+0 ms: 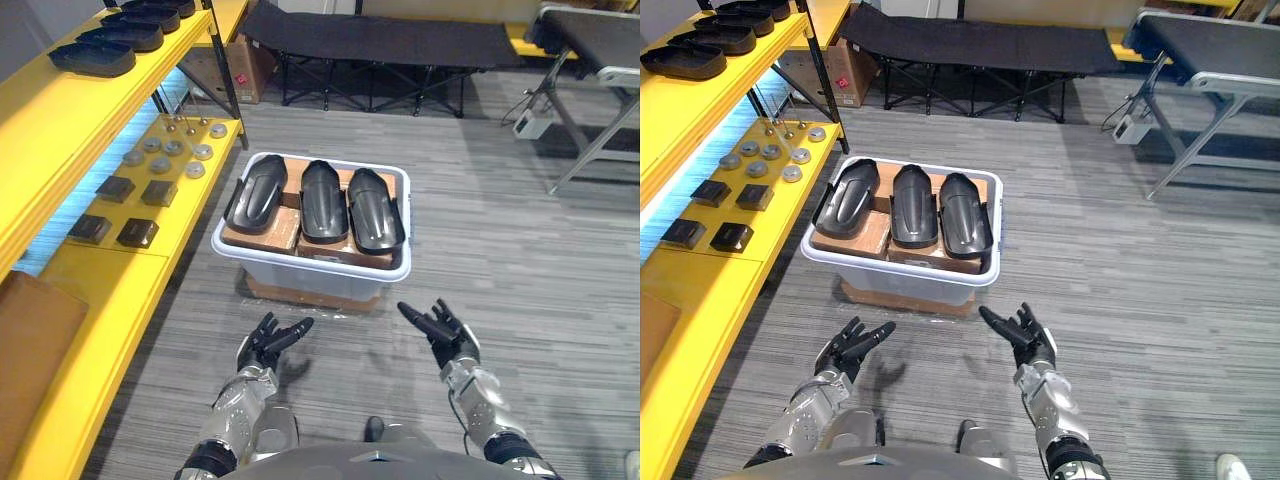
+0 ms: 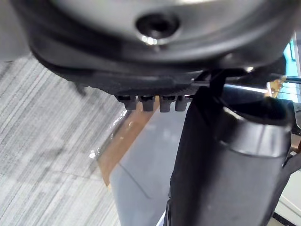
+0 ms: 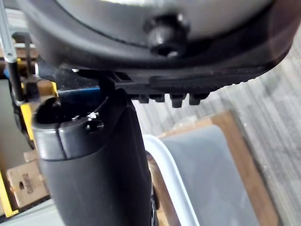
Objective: Walk over and take three plastic housings, then place them on the shelf
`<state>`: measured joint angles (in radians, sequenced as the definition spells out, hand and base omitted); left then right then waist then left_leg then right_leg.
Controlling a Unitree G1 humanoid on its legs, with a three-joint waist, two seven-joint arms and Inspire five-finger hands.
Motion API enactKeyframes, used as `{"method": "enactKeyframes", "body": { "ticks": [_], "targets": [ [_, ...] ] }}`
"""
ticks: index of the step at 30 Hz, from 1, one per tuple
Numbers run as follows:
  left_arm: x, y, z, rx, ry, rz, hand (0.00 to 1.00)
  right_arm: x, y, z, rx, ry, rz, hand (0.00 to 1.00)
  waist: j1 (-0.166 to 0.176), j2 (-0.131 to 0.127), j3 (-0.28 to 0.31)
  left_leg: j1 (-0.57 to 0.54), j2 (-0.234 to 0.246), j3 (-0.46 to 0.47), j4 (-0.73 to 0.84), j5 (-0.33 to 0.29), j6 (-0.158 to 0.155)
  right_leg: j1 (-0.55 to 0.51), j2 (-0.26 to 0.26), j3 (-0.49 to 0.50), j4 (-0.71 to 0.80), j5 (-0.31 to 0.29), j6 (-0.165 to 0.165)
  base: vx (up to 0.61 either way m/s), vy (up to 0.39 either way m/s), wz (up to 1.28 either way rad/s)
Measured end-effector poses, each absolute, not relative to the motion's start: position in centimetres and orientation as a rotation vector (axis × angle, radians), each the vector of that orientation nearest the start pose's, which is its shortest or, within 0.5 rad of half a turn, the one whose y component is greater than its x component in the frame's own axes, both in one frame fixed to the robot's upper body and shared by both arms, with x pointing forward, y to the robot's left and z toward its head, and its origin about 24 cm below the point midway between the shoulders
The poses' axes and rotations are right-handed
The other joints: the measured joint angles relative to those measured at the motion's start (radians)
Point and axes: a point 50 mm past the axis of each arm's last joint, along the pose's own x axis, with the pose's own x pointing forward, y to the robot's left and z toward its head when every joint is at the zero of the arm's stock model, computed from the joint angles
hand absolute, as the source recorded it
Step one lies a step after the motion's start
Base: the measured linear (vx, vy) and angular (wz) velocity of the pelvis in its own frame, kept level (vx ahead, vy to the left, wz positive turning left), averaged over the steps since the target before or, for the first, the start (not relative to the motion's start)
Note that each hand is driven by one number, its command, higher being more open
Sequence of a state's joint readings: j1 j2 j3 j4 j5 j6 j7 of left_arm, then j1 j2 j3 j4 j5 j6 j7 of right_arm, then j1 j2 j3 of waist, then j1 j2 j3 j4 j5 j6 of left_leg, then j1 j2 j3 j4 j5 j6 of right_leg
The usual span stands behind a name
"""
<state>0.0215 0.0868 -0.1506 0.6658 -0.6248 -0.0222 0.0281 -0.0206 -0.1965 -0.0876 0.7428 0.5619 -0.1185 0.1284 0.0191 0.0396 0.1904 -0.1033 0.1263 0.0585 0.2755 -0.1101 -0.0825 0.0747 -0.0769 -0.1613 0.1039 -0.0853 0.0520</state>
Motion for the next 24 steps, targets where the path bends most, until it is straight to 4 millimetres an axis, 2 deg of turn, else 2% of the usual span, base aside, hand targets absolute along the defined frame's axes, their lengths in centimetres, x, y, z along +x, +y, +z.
{"method": "enactKeyframes", "body": {
  "ticks": [2,5,9,12,17,24],
  "targets": [
    [19.9,15.4,-9.8,-0.417,0.657,0.105,1.00,20.0,-23.2,-8.7,0.389,0.493,-0.252,1.00,0.000,-0.021,0.001,0.031,-0.042,0.009,-0.106,0.047,0.015,-0.016,-0.040,-0.005,-0.001,-0.003,0.006,0.13,0.091,0.12],
    [20.2,15.6,-9.4,-0.380,0.644,0.072,1.00,19.8,-23.2,-8.8,0.403,0.493,-0.264,1.00,-0.013,-0.024,0.000,0.071,-0.067,0.015,-0.194,0.083,0.023,-0.014,-0.061,-0.026,-0.004,-0.003,0.018,0.09,0.051,0.06],
    [20.2,15.9,-9.3,-0.321,0.648,0.041,1.00,19.3,-22.4,-9.3,0.429,0.509,-0.265,1.00,-0.026,-0.035,-0.008,0.101,-0.070,0.018,-0.260,0.112,0.024,-0.011,-0.062,-0.040,-0.010,-0.001,0.021,0.02,0.007,0.01],
    [19.9,15.2,-9.5,-0.308,0.676,0.009,1.00,18.3,-21.6,-10.0,0.447,0.542,-0.275,1.00,-0.026,-0.047,-0.016,0.114,-0.070,0.017,-0.289,0.131,0.021,-0.003,-0.060,-0.054,-0.024,0.000,0.022,-0.02,-0.008,0.01],
    [19.3,14.8,-10.0,-0.303,0.712,-0.010,1.00,17.9,-21.0,-10.4,0.437,0.568,-0.266,1.00,-0.033,-0.049,-0.025,0.130,-0.069,0.020,-0.359,0.188,0.025,-0.020,-0.057,-0.059,-0.024,0.005,0.029,-0.10,-0.005,-0.01],
    [19.1,15.0,-10.1,-0.300,0.717,-0.001,1.00,17.2,-20.3,-10.9,0.437,0.597,-0.252,1.00,-0.025,-0.052,-0.036,0.128,-0.076,0.023,-0.364,0.201,0.033,-0.014,-0.061,-0.065,-0.062,0.032,0.046,-0.10,0.030,-0.01]
  ]
}}
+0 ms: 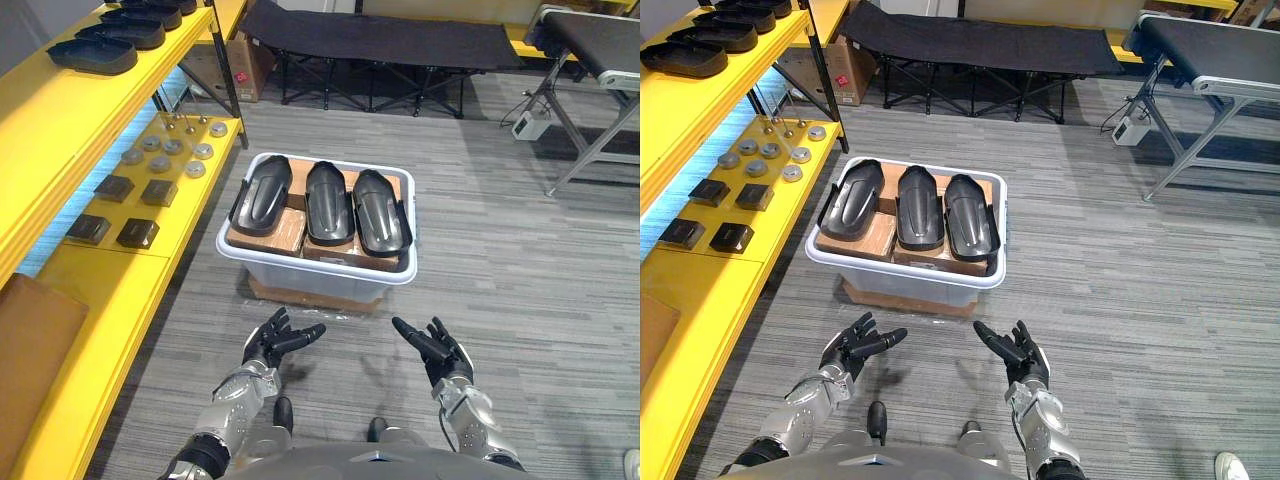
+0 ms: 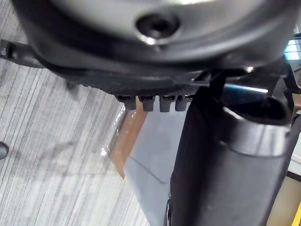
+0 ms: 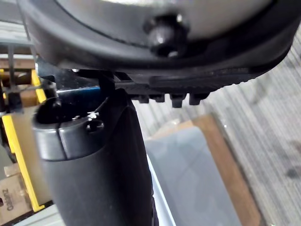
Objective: Walk over and take three plastic housings, then place them on the shelf
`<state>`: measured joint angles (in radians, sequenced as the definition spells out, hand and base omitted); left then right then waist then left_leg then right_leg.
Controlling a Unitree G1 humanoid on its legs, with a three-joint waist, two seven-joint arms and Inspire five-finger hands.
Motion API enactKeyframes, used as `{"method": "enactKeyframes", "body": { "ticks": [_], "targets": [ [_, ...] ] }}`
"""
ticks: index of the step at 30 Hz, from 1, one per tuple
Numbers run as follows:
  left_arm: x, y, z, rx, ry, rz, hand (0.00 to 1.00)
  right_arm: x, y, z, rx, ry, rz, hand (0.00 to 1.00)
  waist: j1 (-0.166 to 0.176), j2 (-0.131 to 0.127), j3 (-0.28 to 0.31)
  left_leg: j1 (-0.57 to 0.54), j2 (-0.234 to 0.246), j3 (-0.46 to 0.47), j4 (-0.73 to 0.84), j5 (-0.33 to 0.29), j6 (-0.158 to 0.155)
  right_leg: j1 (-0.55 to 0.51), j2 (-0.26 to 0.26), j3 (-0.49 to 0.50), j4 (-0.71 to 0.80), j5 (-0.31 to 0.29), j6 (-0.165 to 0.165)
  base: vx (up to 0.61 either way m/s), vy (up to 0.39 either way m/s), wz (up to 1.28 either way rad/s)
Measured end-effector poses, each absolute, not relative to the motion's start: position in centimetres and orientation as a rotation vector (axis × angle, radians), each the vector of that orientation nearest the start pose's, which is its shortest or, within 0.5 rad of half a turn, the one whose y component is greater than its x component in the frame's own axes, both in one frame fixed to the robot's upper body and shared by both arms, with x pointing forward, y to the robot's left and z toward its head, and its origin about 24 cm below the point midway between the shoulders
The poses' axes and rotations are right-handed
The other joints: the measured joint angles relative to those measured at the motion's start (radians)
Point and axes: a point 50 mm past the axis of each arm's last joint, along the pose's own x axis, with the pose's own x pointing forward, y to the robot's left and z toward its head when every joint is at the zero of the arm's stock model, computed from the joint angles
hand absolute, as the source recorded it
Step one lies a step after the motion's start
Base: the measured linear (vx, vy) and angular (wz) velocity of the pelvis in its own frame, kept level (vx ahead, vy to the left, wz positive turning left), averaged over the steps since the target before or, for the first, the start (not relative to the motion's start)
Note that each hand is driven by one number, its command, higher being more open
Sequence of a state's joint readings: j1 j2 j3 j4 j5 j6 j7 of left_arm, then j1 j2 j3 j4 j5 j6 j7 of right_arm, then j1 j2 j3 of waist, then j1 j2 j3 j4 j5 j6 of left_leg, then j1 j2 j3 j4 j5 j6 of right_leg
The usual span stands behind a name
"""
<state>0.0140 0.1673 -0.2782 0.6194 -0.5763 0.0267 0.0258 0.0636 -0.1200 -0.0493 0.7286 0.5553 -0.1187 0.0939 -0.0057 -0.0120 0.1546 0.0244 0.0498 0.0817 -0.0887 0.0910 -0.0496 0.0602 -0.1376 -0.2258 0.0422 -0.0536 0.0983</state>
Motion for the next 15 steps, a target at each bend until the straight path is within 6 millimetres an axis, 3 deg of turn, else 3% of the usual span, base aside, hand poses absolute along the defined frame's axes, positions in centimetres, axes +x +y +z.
{"method": "enactKeyframes", "body": {
  "ticks": [7,15],
  "targets": [
    [18.92,15.13,-10.16,-0.297,0.721,0.002,1.00,17.30,-19.46,-10.96,0.443,0.604,-0.228,1.00,0.001,-0.019,-0.014,-0.014,-0.010,0.005,0.000,-0.002,0.000,0.019,-0.006,-0.027,-0.053,0.040,0.011,0.00,0.010,0.00],
    [19.01,15.13,-10.11,-0.297,0.719,0.001,1.00,17.54,-19.45,-10.85,0.444,0.598,-0.227,1.00,-0.002,-0.019,-0.014,-0.006,-0.014,0.005,-0.001,0.000,0.002,0.039,-0.014,-0.035,-0.073,0.048,0.011,0.03,-0.004,0.01]
  ]
}}
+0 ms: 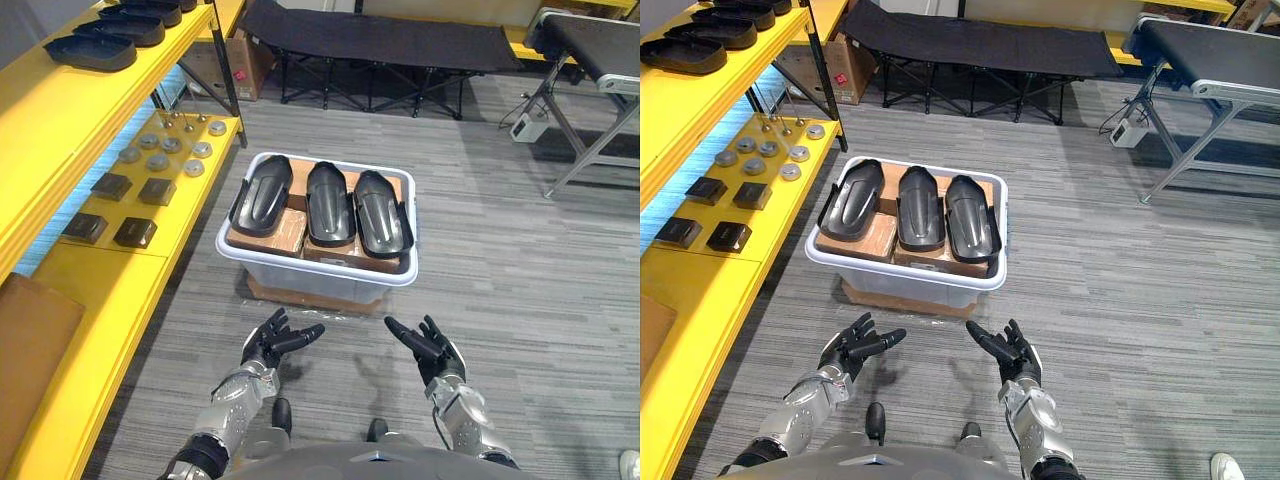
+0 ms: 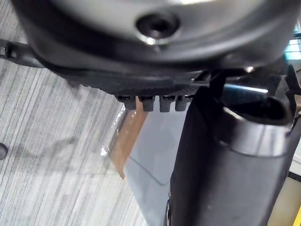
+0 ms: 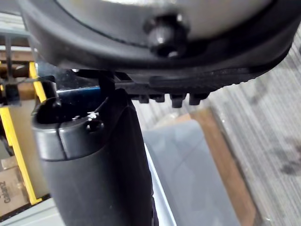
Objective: Walk over and take three plastic housings, then place them on the shelf
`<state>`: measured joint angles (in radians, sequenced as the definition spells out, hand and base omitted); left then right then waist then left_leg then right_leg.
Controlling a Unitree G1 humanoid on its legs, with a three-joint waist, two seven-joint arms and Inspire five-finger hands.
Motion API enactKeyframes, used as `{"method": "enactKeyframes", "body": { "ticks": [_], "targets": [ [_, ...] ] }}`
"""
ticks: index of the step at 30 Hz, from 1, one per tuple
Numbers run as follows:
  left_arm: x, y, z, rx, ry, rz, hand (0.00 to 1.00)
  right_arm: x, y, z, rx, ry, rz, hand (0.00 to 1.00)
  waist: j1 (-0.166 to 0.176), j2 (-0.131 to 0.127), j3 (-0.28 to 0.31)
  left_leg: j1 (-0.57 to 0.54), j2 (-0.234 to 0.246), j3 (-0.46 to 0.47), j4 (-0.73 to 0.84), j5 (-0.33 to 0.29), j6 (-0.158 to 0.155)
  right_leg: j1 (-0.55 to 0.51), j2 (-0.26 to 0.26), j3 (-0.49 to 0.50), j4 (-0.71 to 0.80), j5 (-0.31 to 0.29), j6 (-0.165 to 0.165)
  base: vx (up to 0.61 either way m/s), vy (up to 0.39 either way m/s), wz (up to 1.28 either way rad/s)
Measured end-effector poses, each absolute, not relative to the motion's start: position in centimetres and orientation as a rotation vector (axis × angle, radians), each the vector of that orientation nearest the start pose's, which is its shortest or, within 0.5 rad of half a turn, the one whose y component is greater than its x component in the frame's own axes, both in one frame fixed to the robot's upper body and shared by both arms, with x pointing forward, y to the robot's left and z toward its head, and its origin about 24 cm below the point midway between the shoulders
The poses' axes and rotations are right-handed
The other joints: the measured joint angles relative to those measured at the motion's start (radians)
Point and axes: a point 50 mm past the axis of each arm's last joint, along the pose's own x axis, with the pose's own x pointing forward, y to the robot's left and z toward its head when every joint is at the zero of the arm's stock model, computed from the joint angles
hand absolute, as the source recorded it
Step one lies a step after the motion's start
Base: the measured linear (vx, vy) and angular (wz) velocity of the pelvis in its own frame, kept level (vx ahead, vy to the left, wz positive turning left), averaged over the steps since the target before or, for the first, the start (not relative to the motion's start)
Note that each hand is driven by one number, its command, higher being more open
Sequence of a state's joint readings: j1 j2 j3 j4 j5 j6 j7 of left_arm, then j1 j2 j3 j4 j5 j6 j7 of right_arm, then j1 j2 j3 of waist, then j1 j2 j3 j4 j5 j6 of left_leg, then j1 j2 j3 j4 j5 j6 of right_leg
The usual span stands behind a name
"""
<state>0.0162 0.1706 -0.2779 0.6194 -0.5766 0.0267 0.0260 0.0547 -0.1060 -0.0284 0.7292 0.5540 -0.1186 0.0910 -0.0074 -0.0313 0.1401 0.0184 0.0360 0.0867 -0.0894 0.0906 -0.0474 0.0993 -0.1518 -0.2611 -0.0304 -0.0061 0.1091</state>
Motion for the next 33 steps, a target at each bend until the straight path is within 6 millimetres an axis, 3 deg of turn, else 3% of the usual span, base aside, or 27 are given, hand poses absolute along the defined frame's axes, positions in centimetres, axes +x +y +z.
{"method": "enactKeyframes", "body": {
  "ticks": [12,13,23,33],
  "targets": [
    [19.0,15.1,-10.1,-0.304,0.720,0.003,1.00,17.6,-19.3,-10.9,0.448,0.599,-0.217,1.00,0.002,-0.002,-0.001,0.007,-0.004,0.002,-0.001,-0.002,0.001,0.010,-0.001,-0.002,-0.009,0.003,0.004,-0.02,-0.001,0.00],
    [18.9,15.3,-10.2,-0.301,0.721,0.005,1.00,17.5,-18.4,-11.2,0.433,0.621,-0.190,1.00,-0.001,-0.029,-0.011,0.023,-0.011,0.010,-0.001,-0.011,0.002,0.031,-0.010,-0.003,-0.025,0.009,0.012,0.00,0.000,0.00],
    [18.6,15.5,-10.5,-0.272,0.740,0.008,1.00,17.3,-18.1,-11.4,0.433,0.637,-0.212,1.00,0.000,-0.030,-0.010,0.026,-0.011,0.009,-0.001,-0.011,0.002,0.033,-0.006,-0.003,-0.025,0.009,0.013,0.00,0.000,0.00],
    [17.2,16.1,-11.4,-0.161,0.833,0.000,1.00,15.6,-16.4,-12.5,0.464,0.745,-0.289,1.00,0.005,-0.047,-0.001,0.032,-0.014,0.008,0.000,-0.010,0.004,0.034,-0.008,-0.002,-0.014,0.008,0.012,0.00,0.000,0.00]
  ]
}}
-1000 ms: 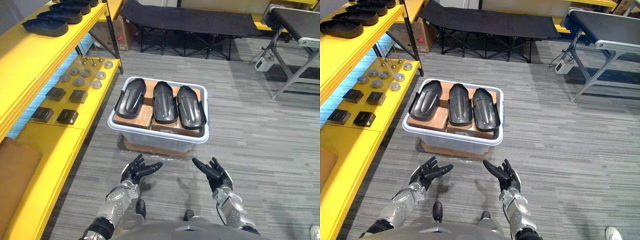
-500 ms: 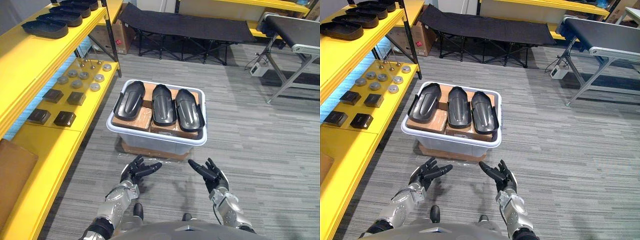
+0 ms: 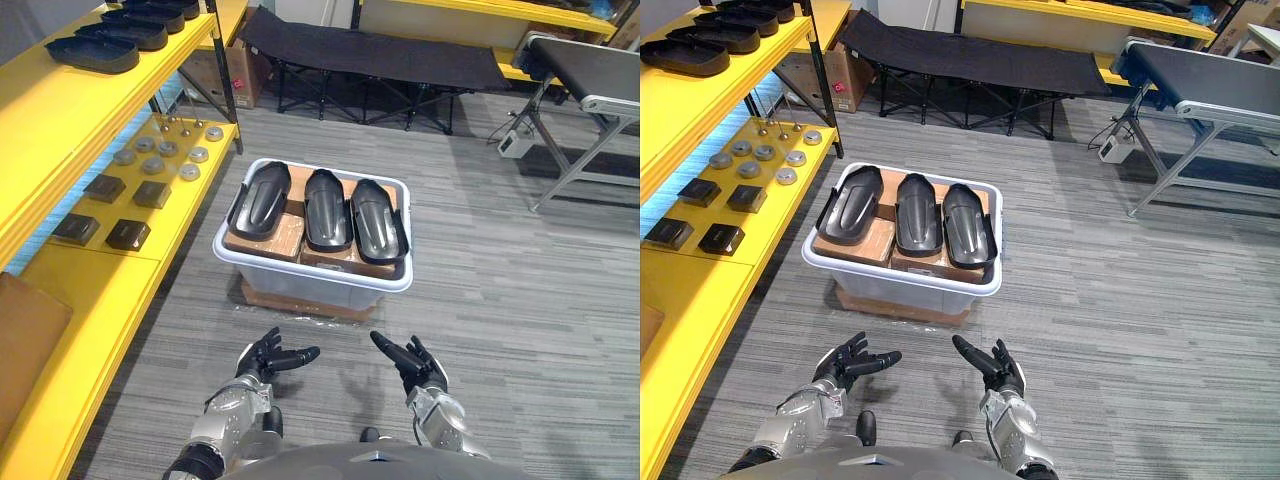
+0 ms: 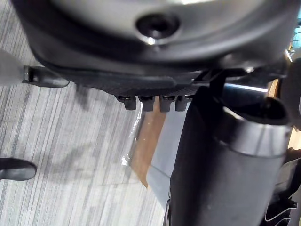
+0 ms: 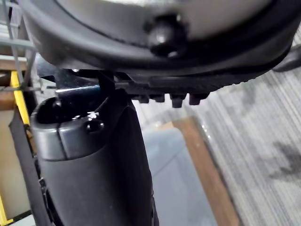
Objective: Walk over and take three plastic housings, then place them on the shelf
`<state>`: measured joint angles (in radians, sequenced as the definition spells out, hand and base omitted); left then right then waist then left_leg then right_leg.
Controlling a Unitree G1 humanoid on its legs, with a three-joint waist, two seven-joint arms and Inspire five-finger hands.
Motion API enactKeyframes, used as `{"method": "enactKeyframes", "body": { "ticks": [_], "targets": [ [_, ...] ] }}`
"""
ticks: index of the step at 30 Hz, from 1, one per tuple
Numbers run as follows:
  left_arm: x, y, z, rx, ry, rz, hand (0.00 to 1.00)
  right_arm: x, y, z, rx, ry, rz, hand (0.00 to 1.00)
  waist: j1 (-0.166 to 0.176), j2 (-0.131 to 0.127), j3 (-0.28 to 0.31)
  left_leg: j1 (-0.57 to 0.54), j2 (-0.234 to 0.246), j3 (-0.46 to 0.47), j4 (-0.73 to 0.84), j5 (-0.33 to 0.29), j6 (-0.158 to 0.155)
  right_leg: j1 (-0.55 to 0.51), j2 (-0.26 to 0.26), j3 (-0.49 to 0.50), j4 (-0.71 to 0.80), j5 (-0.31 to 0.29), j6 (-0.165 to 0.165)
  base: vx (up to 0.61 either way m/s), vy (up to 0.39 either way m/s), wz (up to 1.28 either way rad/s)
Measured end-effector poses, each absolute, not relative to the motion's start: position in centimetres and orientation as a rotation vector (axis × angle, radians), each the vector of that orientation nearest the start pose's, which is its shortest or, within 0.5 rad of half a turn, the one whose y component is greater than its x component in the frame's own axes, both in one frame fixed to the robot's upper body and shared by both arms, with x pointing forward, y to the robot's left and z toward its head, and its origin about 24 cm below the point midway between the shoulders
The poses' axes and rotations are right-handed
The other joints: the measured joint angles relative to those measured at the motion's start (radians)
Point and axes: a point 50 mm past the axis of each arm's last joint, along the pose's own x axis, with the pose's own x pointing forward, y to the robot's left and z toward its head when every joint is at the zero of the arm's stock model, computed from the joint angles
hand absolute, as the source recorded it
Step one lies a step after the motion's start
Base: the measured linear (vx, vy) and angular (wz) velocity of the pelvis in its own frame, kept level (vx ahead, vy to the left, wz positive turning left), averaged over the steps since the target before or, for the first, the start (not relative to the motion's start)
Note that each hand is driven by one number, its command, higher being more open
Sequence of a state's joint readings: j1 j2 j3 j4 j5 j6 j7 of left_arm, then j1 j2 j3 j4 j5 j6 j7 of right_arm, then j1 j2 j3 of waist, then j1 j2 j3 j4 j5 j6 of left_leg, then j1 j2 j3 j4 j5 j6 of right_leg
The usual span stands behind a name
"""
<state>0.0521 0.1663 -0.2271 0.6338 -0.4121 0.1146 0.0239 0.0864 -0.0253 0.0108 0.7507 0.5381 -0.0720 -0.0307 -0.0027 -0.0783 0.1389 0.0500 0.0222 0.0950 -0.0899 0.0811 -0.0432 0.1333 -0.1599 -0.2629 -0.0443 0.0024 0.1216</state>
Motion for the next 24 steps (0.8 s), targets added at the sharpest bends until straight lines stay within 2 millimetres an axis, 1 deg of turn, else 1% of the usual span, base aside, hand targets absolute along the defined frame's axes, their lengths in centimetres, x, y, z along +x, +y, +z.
{"method": "enactKeyframes", "body": {
  "ticks": [8,11,15,18,24],
  "targets": [
    [17.6,16.3,-11.1,-0.163,0.808,0.025,1.00,15.3,-16.5,-12.5,0.465,0.744,-0.296,1.00,-0.001,0.001,0.000,-0.004,0.000,0.001,0.000,0.000,0.002,-0.011,-0.001,0.003,0.014,-0.003,-0.004,0.00,0.000,0.00],
    [17.7,16.0,-10.9,-0.173,0.795,0.023,1.00,15.4,-16.5,-12.4,0.465,0.739,-0.295,1.00,0.000,0.002,0.001,-0.004,0.001,0.001,0.000,-0.004,-0.001,-0.014,-0.001,0.004,0.020,-0.006,-0.008,0.00,0.000,0.00],
    [18.1,15.8,-9.9,-0.196,0.718,0.019,1.00,15.5,-16.5,-12.4,0.465,0.734,-0.294,1.00,0.001,0.008,0.001,-0.006,0.003,0.010,0.001,-0.005,0.001,-0.025,0.000,0.016,0.025,-0.008,-0.010,0.00,-0.004,-0.07],
    [18.4,15.7,-9.5,-0.199,0.697,0.014,1.00,15.6,-16.5,-12.2,0.466,0.724,-0.291,1.00,0.000,0.011,0.000,-0.006,0.003,0.012,0.001,-0.005,0.003,-0.026,0.001,0.018,0.026,-0.008,-0.010,0.00,-0.001,-0.01],
    [18.4,15.6,-9.5,-0.200,0.694,0.011,1.00,15.9,-16.5,-11.9,0.467,0.704,-0.285,1.00,0.000,0.013,-0.001,-0.004,0.005,0.014,0.004,-0.005,0.003,-0.026,0.002,0.021,0.026,-0.008,-0.011,0.00,0.000,0.00]
  ]
}}
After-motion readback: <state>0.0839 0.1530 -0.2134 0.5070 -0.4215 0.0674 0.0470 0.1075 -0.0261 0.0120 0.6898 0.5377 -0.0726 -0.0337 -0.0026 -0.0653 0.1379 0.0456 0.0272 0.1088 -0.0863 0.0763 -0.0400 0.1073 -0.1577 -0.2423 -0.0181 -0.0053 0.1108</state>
